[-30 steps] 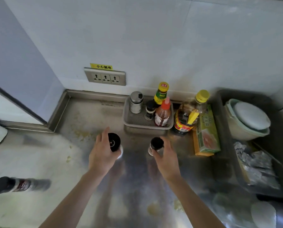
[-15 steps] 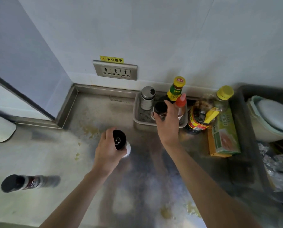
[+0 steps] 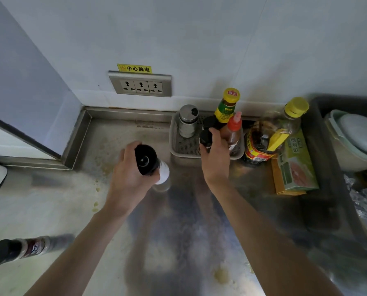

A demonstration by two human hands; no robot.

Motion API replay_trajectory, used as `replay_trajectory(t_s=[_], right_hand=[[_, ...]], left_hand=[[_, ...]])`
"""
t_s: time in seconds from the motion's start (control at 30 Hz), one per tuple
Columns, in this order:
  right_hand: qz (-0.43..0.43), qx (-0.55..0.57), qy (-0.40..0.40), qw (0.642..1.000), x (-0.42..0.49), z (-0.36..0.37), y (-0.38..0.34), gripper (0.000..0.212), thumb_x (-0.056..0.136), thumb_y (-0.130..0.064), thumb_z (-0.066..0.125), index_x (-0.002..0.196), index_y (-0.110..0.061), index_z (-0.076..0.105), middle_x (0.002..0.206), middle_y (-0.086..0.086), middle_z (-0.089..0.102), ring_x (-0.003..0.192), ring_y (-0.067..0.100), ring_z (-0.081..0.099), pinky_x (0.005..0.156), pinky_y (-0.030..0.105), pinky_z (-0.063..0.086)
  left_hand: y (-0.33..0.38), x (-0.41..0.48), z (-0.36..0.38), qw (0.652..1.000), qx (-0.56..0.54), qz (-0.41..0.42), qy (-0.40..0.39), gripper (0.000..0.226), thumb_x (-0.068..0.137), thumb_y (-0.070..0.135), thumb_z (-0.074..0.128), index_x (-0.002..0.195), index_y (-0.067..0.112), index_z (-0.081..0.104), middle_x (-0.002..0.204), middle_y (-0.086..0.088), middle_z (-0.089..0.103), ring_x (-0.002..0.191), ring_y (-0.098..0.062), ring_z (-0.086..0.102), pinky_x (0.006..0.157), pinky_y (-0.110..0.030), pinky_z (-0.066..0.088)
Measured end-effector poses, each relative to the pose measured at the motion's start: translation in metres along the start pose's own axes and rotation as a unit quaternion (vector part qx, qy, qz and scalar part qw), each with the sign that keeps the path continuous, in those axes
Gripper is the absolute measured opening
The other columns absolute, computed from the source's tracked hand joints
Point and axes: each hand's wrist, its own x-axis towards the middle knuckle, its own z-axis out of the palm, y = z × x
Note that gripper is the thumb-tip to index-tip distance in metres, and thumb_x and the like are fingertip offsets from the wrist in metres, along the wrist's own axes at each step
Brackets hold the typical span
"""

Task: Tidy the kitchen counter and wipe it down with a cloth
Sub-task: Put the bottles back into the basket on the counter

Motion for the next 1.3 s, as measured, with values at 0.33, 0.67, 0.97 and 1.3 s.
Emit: replay_trajectory(t_s=[0.33, 0.67, 0.97, 1.3], right_hand=[[0.002, 0.060, -0.009, 0.998, -0.037, -0.020, 0.005, 0.061, 0.088, -0.012, 0.060, 0.141, -0.017, 0.029, 0.145, 0.007, 0.037, 0.121, 0.025, 0.051, 0.098, 0.035, 0.044], [0.040, 0.049, -0.013, 0.998, -0.060, -0.027, 0.019, 0.054, 0.090, -0.007, 0.054, 0.138, -0.017, 0.034, 0.139, 0.006, 0.039, 0.119, 0.021, 0.049, 0.081, 0.022, 0.040], [0.058, 0.025, -0.028, 0.998, -0.058, -0.030, 0.020, 0.049, 0.089, -0.006, 0.053, 0.135, -0.016, 0.037, 0.139, 0.006, 0.040, 0.120, 0.022, 0.047, 0.081, 0.021, 0.036], [0.031, 0.011, -0.038, 0.999, -0.051, -0.040, 0.005, 0.052, 0.087, -0.004, 0.055, 0.135, -0.014, 0.036, 0.139, 0.008, 0.039, 0.123, 0.024, 0.045, 0.091, 0.031, 0.042]], left_hand=[[0.060, 0.068, -0.011, 0.993, -0.026, 0.113, 0.009, 0.063, 0.068, 0.018, 0.075, 0.123, 0.013, 0.044, 0.115, -0.003, 0.056, 0.106, -0.018, 0.051, 0.085, -0.027, 0.040], [0.047, 0.099, 0.055, 0.987, 0.023, 0.132, -0.085, 0.069, 0.068, 0.017, 0.074, 0.128, 0.012, 0.040, 0.116, -0.013, 0.051, 0.107, -0.026, 0.048, 0.073, -0.018, 0.029], [0.026, 0.093, 0.076, 0.980, 0.044, 0.157, -0.110, 0.067, 0.071, 0.011, 0.071, 0.130, 0.009, 0.039, 0.121, -0.018, 0.044, 0.111, -0.031, 0.043, 0.082, -0.019, 0.029], [0.029, 0.082, 0.073, 0.982, 0.010, 0.121, -0.142, 0.092, 0.075, 0.020, 0.073, 0.146, 0.019, 0.014, 0.136, -0.015, 0.036, 0.125, -0.027, 0.034, 0.094, -0.018, 0.024]])
